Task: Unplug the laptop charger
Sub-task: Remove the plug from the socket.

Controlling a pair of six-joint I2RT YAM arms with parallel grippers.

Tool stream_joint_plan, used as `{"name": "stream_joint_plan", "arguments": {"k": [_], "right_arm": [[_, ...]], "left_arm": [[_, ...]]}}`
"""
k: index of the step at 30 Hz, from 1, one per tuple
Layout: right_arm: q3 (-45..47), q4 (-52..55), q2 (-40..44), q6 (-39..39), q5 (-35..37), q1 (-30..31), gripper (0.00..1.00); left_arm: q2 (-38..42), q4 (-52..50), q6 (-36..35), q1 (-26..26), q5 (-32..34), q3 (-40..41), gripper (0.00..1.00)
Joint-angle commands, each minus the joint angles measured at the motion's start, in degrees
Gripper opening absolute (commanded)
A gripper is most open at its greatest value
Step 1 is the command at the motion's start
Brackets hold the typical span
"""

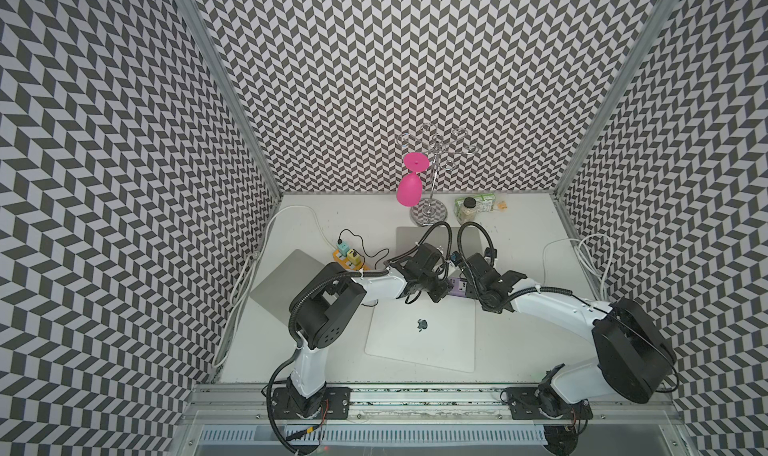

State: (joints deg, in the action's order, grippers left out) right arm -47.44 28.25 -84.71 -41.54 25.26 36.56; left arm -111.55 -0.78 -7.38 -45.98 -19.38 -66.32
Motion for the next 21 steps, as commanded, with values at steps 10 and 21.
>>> {"name": "stream_joint_plan", "arguments": {"k": [10, 21], "right_arm": [[-1.0, 0.3, 0.0, -0.5, 2.2, -0.2, 0.36], [-0.5, -0.7, 3.9, -1.1, 0.2, -0.1, 0.35]], "left_arm": [[-1.8, -2.8, 1.0, 0.5, 0.0, -1.0, 0.00], [-3.2, -2.8, 1.4, 0.5, -0.6, -0.6, 0.00]]}}
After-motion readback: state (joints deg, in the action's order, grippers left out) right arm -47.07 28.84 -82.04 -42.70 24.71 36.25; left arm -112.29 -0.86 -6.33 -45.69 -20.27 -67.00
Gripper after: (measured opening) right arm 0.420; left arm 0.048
